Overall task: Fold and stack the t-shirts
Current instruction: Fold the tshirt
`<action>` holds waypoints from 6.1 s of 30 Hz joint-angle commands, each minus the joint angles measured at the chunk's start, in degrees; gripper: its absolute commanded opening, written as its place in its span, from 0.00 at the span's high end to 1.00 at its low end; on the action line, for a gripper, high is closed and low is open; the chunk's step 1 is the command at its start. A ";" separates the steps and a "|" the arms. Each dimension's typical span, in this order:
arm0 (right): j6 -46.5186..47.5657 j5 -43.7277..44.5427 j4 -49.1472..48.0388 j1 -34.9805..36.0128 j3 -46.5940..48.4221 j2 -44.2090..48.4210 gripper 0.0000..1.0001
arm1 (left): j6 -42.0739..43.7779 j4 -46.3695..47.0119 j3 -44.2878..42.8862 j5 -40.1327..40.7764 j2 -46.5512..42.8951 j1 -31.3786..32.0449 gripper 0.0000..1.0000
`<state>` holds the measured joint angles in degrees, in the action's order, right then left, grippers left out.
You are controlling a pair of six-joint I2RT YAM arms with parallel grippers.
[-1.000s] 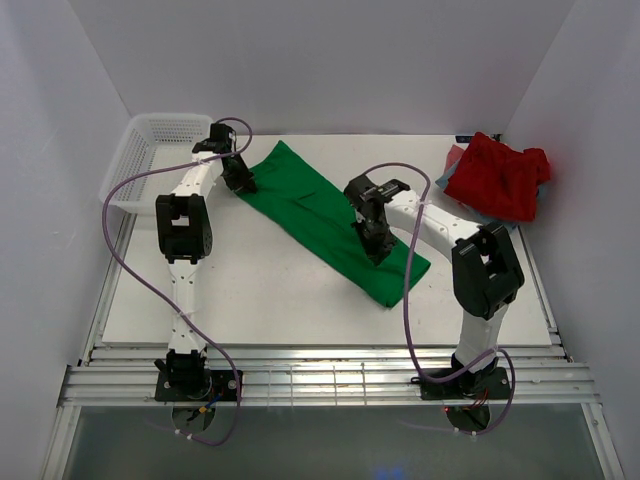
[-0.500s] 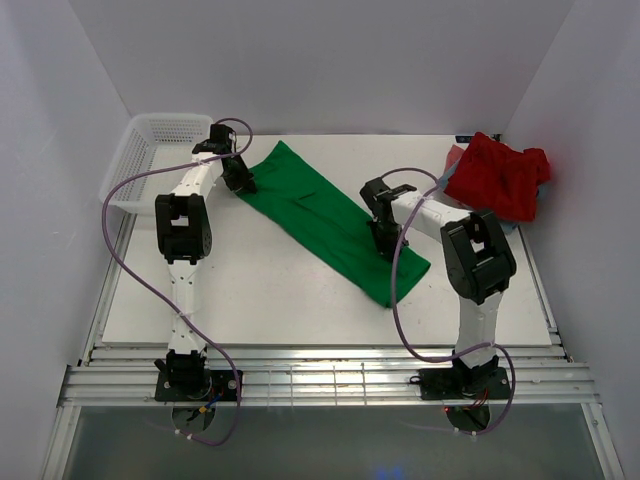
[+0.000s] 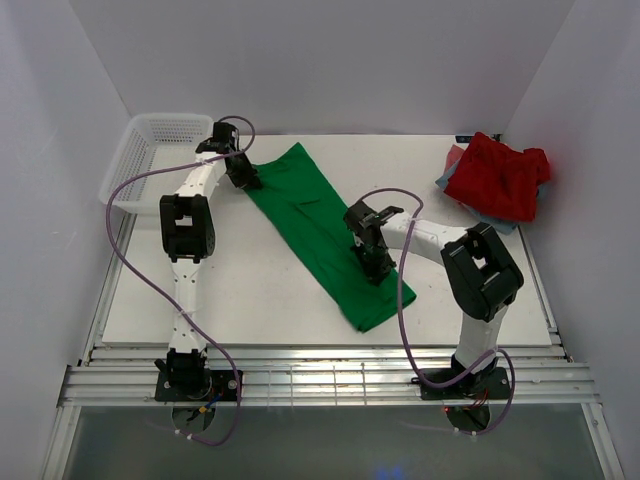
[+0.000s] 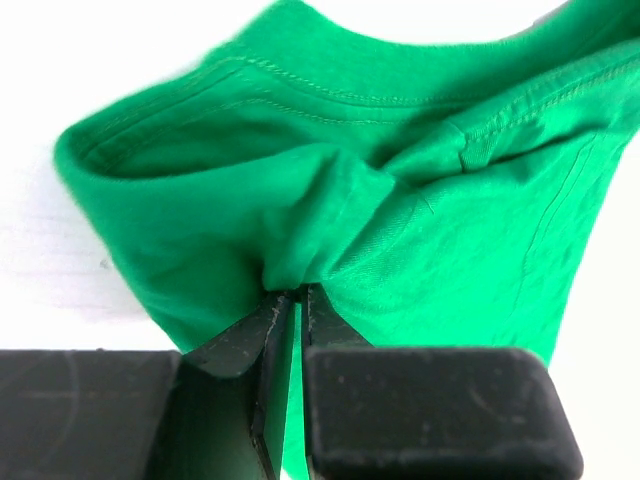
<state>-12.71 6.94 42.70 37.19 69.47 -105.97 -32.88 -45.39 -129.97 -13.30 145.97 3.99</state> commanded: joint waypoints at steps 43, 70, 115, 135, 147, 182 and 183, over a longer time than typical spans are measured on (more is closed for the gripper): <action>6.91 -2.28 5.21 -10.11 46.98 -26.21 0.92 | -1.84 10.67 9.12 -8.06 -17.30 8.49 0.34; 4.97 -7.64 -0.78 -11.88 42.94 -22.70 0.92 | -0.25 8.65 20.46 -4.98 -16.16 13.06 0.58; 4.10 -16.35 -1.65 -8.98 25.19 -19.09 0.92 | -0.51 8.30 13.79 -5.42 -5.18 13.06 0.63; 1.20 -7.20 6.52 -13.89 46.19 -33.15 0.92 | -1.92 7.15 4.38 -5.68 -0.78 13.06 0.63; -0.21 -8.78 7.31 -18.29 54.10 -37.73 0.92 | -2.97 6.89 -3.71 -4.54 3.79 12.45 0.63; -4.34 -10.90 1.16 -3.44 -9.26 20.19 0.61 | 5.64 1.62 66.40 -7.62 -52.27 23.78 0.16; -4.51 -11.24 0.99 -3.44 -9.88 20.80 0.61 | 5.12 1.62 67.56 -7.53 -53.76 23.96 0.16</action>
<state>-15.33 -3.42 44.71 33.43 60.07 -89.97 -27.83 -42.44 -65.19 -19.66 99.04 27.68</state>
